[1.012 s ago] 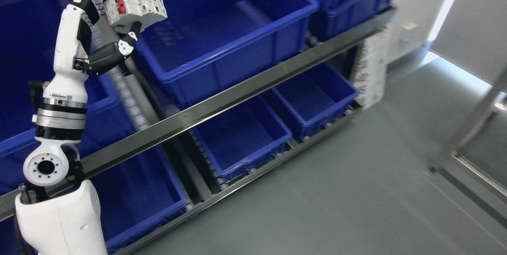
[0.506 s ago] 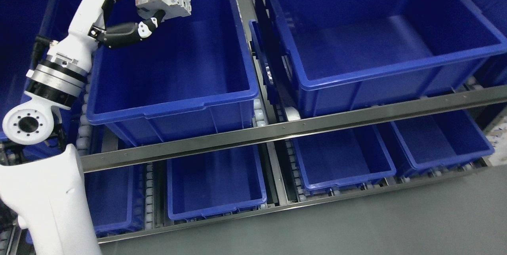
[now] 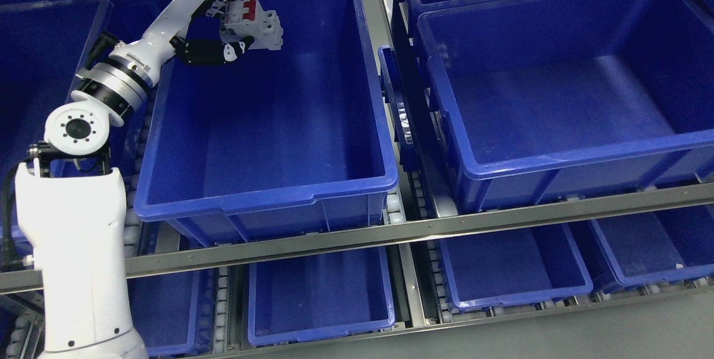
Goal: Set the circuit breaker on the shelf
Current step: 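Lower the left hand with the breaker into the nearest blue bin, then open the left hand to release the breaker and withdraw upward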
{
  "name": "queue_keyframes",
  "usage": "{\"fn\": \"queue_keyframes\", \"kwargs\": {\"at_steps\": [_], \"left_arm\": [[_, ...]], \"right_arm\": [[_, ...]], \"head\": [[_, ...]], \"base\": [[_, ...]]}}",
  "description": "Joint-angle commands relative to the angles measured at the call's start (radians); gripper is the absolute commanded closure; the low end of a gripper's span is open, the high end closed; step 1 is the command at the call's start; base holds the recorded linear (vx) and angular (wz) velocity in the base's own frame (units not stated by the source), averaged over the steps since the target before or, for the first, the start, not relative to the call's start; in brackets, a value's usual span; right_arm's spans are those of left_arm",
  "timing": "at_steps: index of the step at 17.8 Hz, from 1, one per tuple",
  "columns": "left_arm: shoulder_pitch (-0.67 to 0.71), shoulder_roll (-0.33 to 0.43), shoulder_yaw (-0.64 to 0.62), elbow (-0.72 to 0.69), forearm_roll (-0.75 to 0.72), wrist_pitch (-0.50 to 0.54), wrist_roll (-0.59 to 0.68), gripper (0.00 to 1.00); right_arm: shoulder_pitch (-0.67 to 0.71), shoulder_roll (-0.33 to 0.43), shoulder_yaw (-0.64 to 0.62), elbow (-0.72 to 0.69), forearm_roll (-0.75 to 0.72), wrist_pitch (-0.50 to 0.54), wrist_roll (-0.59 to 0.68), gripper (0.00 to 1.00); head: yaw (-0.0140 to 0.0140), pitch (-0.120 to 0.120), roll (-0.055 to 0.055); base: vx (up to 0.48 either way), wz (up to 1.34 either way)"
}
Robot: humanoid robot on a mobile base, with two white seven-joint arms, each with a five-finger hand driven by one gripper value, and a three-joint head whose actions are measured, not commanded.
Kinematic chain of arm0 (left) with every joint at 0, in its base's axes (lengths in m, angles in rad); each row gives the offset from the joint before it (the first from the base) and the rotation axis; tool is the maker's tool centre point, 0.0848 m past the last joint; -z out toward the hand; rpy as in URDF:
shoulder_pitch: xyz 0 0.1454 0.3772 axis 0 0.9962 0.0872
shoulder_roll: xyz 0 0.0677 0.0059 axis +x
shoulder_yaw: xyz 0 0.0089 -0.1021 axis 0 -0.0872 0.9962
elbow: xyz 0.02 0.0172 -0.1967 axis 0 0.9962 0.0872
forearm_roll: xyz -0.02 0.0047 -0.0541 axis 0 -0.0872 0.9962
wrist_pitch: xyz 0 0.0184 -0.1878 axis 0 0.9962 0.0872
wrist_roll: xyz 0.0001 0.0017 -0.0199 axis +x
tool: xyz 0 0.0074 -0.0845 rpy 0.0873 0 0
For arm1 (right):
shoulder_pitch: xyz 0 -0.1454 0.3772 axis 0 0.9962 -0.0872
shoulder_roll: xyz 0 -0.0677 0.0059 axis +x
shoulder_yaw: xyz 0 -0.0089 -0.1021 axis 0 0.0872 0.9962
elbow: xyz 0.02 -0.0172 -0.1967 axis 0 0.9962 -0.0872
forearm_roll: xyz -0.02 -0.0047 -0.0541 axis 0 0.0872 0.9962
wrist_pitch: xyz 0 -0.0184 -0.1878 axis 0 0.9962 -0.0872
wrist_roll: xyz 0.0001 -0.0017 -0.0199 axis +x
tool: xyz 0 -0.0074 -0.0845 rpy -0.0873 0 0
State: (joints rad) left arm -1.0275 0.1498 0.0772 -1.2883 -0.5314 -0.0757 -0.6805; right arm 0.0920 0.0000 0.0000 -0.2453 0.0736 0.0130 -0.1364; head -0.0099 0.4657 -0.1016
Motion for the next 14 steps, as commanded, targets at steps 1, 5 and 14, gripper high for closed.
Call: {"fn": "queue_keyframes", "kwargs": {"at_steps": [1, 5, 14], "left_arm": [[-0.124, 0.031, -0.158, 0.440, -0.085, -0.009, 0.009, 0.82], [-0.126, 0.039, -0.256, 0.492, -0.093, -0.007, -0.001, 0.81], [-0.105, 0.033, -0.270, 0.595, -0.096, -0.001, 0.168, 0.41]], "right_arm": [[0.000, -0.017, 0.020, 0.000, 0.000, 0.065, 0.000, 0.00], [0.000, -0.017, 0.020, 0.000, 0.000, 0.065, 0.000, 0.00], [0.000, -0.017, 0.020, 0.000, 0.000, 0.065, 0.000, 0.00]], "head": [[0.0000, 0.000, 0.000], [0.0000, 0.000, 0.000], [0.0000, 0.000, 0.000]], "base": [[0.149, -0.01], [0.098, -0.02], [0.001, -0.01]]}}
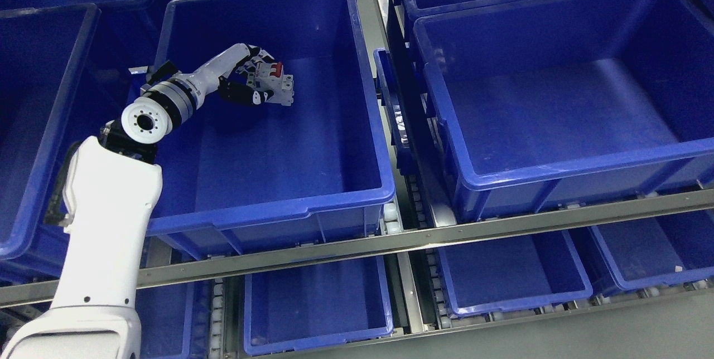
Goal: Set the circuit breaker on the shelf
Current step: 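Open the left hand to release the breaker and withdraw upward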
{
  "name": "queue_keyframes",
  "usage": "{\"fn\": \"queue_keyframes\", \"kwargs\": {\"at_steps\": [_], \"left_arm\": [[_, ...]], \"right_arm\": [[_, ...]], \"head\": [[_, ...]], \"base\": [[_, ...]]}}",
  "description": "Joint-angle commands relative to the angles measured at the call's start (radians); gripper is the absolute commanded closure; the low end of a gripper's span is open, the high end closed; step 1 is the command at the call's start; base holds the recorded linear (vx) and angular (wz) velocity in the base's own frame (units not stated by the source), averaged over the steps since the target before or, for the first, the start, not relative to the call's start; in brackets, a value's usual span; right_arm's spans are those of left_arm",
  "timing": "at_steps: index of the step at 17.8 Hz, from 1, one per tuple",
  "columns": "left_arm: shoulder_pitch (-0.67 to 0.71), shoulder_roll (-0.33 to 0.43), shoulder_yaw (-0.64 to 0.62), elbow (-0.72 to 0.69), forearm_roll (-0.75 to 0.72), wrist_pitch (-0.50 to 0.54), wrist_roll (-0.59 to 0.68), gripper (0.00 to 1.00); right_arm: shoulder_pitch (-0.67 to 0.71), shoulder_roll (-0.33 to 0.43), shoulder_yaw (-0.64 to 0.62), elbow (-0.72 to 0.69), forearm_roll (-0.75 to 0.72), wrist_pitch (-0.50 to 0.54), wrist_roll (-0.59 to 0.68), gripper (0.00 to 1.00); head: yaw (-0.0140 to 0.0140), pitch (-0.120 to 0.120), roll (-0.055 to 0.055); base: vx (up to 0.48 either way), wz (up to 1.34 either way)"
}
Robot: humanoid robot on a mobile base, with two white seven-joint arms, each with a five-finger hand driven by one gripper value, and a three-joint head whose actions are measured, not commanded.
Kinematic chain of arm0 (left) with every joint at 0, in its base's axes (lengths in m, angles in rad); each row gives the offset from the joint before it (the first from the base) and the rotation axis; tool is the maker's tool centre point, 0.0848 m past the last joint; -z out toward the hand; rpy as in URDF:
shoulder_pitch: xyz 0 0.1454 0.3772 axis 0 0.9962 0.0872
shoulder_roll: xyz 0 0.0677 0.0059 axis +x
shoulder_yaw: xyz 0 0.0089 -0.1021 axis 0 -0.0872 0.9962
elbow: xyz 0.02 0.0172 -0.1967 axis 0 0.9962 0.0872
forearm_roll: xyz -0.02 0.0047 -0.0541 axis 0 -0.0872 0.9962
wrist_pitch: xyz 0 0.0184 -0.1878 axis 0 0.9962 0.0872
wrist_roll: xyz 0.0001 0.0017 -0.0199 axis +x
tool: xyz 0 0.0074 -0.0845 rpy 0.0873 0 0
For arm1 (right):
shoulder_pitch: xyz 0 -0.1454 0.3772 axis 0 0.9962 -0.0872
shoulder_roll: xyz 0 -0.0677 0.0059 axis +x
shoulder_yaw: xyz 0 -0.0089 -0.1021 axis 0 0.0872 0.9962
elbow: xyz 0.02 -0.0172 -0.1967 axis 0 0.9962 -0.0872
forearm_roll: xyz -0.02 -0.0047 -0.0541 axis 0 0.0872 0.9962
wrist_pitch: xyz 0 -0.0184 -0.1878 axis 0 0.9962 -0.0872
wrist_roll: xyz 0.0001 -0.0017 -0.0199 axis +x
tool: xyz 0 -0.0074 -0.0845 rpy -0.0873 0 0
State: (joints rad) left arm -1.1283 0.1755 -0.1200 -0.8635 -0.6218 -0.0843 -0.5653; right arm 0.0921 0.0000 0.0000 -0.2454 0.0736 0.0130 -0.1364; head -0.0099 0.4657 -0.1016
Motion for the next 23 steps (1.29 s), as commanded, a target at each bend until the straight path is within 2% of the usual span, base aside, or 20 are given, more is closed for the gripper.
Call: {"fn": "queue_keyframes", "kwargs": {"at_steps": [1, 3, 4, 5, 6, 8, 10, 11, 13, 14, 17, 19, 20, 23], "left_arm": [[-0.002, 0.009, -0.076, 0.181, -0.007, 0.008, 0.094, 0.31], [-0.001, 0.013, -0.072, 0.182, -0.006, 0.008, 0.123, 0.21], [-0.002, 0.012, -0.067, 0.182, -0.006, 0.005, 0.128, 0.07], [-0.005, 0.012, -0.060, 0.175, 0.003, -0.005, 0.154, 0.00], [-0.007, 0.007, -0.028, 0.163, 0.010, -0.015, 0.172, 0.00], [-0.007, -0.001, 0.156, 0.070, 0.011, -0.058, 0.194, 0.00], [-0.037, -0.059, 0.299, -0.023, 0.019, -0.118, 0.193, 0.00], [-0.078, -0.148, 0.383, -0.044, 0.051, -0.149, 0.196, 0.00], [-0.119, -0.158, 0.529, -0.100, 0.146, -0.155, 0.196, 0.00], [-0.123, -0.158, 0.555, -0.124, 0.204, -0.155, 0.196, 0.00], [-0.101, -0.158, 0.568, -0.166, 0.244, -0.161, 0.211, 0.00], [-0.026, -0.158, 0.553, -0.230, 0.251, -0.199, 0.315, 0.00], [0.025, -0.158, 0.522, -0.283, 0.254, -0.206, 0.347, 0.00], [0.191, -0.158, 0.418, -0.510, 0.281, -0.118, 0.370, 0.00]], "right_arm": [[0.000, -0.017, 0.020, 0.000, 0.000, 0.065, 0.000, 0.00], [0.000, -0.017, 0.020, 0.001, 0.000, 0.065, 0.000, 0.00], [0.000, -0.017, 0.020, 0.000, 0.000, 0.065, 0.000, 0.00], [0.000, -0.017, 0.020, 0.000, 0.000, 0.065, 0.000, 0.00], [0.000, -0.017, 0.020, 0.000, 0.000, 0.065, 0.000, 0.00], [0.000, -0.017, 0.020, 0.001, 0.000, 0.065, 0.000, 0.00], [0.000, -0.017, 0.020, 0.000, 0.000, 0.065, 0.000, 0.00], [0.000, -0.017, 0.020, 0.000, 0.000, 0.065, 0.000, 0.00], [0.000, -0.017, 0.020, 0.000, 0.000, 0.065, 0.000, 0.00], [0.000, -0.017, 0.020, 0.000, 0.000, 0.065, 0.000, 0.00], [0.000, -0.017, 0.020, 0.000, 0.000, 0.065, 0.000, 0.00], [0.000, -0.017, 0.020, 0.000, 0.000, 0.065, 0.000, 0.00], [0.000, -0.017, 0.020, 0.000, 0.000, 0.065, 0.000, 0.00], [0.000, -0.017, 0.020, 0.000, 0.000, 0.065, 0.000, 0.00]], "head": [[0.0000, 0.000, 0.000], [0.0000, 0.000, 0.000], [0.0000, 0.000, 0.000], [0.0000, 0.000, 0.000], [0.0000, 0.000, 0.000], [0.0000, 0.000, 0.000], [0.0000, 0.000, 0.000], [0.0000, 0.000, 0.000], [0.0000, 0.000, 0.000], [0.0000, 0.000, 0.000], [0.0000, 0.000, 0.000], [0.0000, 0.000, 0.000], [0.0000, 0.000, 0.000], [0.0000, 0.000, 0.000]], "base": [[0.000, 0.00], [0.000, 0.00], [0.000, 0.00], [0.000, 0.00], [0.000, 0.00], [0.000, 0.00], [0.000, 0.00], [0.000, 0.00], [0.000, 0.00], [0.000, 0.00], [0.000, 0.01], [0.000, 0.00], [0.000, 0.00], [-0.021, 0.00]]}}
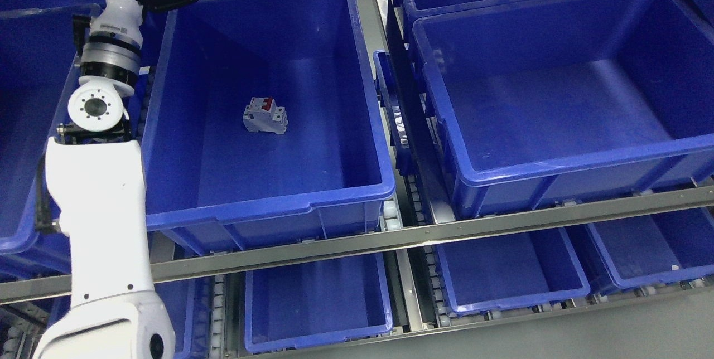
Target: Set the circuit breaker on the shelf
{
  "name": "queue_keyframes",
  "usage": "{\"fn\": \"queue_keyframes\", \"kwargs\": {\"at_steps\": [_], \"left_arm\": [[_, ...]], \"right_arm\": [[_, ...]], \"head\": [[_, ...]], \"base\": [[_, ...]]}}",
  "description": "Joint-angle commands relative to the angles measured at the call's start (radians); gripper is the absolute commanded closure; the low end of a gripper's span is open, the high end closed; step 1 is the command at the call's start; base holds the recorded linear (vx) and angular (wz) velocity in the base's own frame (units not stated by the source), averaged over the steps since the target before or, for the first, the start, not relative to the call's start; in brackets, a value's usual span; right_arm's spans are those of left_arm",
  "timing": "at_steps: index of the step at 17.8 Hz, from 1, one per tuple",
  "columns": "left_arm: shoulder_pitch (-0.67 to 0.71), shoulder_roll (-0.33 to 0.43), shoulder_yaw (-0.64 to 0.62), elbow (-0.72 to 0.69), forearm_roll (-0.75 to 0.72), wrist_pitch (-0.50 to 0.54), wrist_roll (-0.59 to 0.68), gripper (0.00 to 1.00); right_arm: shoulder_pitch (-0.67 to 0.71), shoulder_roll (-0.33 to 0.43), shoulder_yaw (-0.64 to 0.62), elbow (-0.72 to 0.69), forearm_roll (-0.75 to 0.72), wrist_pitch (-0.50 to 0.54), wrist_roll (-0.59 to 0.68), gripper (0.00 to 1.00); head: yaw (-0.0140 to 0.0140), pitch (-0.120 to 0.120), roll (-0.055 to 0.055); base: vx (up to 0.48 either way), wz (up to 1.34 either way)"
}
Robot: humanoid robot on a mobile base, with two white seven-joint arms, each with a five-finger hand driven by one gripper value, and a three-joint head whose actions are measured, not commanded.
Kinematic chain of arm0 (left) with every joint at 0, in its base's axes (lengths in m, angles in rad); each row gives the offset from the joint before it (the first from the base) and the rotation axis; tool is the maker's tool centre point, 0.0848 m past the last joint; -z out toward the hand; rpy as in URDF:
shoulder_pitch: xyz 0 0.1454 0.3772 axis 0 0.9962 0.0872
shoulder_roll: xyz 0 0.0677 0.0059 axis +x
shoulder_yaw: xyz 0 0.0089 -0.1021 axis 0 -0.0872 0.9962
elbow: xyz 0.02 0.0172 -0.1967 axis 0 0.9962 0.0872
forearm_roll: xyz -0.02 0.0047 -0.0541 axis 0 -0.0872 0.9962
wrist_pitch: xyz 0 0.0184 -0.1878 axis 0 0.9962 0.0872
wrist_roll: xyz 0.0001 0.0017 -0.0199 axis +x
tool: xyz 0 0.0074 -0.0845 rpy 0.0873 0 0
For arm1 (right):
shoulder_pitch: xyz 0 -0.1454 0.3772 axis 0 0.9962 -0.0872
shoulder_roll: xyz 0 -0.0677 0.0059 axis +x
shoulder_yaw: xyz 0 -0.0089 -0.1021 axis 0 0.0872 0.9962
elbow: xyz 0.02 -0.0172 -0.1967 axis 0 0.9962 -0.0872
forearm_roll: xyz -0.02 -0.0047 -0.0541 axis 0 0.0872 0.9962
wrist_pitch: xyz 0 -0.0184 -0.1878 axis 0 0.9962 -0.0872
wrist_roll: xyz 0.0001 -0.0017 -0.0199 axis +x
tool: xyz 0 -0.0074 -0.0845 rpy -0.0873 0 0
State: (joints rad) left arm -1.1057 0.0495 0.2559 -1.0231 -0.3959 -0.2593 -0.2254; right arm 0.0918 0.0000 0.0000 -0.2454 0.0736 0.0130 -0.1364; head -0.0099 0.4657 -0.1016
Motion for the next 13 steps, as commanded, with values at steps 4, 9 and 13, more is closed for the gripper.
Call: {"fn": "queue_keyframes", "kwargs": {"at_steps": [4, 9, 13], "left_arm": [[0.263, -0.032, -0.042, -0.396, 0.058, 0.058, 0.147, 0.00], [0.265, -0.032, -0.073, -0.406, 0.063, 0.126, 0.141, 0.00], [0.277, -0.032, -0.073, -0.411, 0.065, 0.127, 0.141, 0.00]], "right_arm": [[0.000, -0.017, 0.020, 0.000, 0.000, 0.065, 0.000, 0.00], [0.000, -0.017, 0.020, 0.000, 0.000, 0.065, 0.000, 0.00], [0.000, -0.017, 0.020, 0.000, 0.000, 0.065, 0.000, 0.00]], "head": [[0.0000, 0.000, 0.000], [0.0000, 0.000, 0.000], [0.0000, 0.000, 0.000]], "base": [[-0.127, 0.00], [-0.241, -0.05], [-0.258, -0.05]]}}
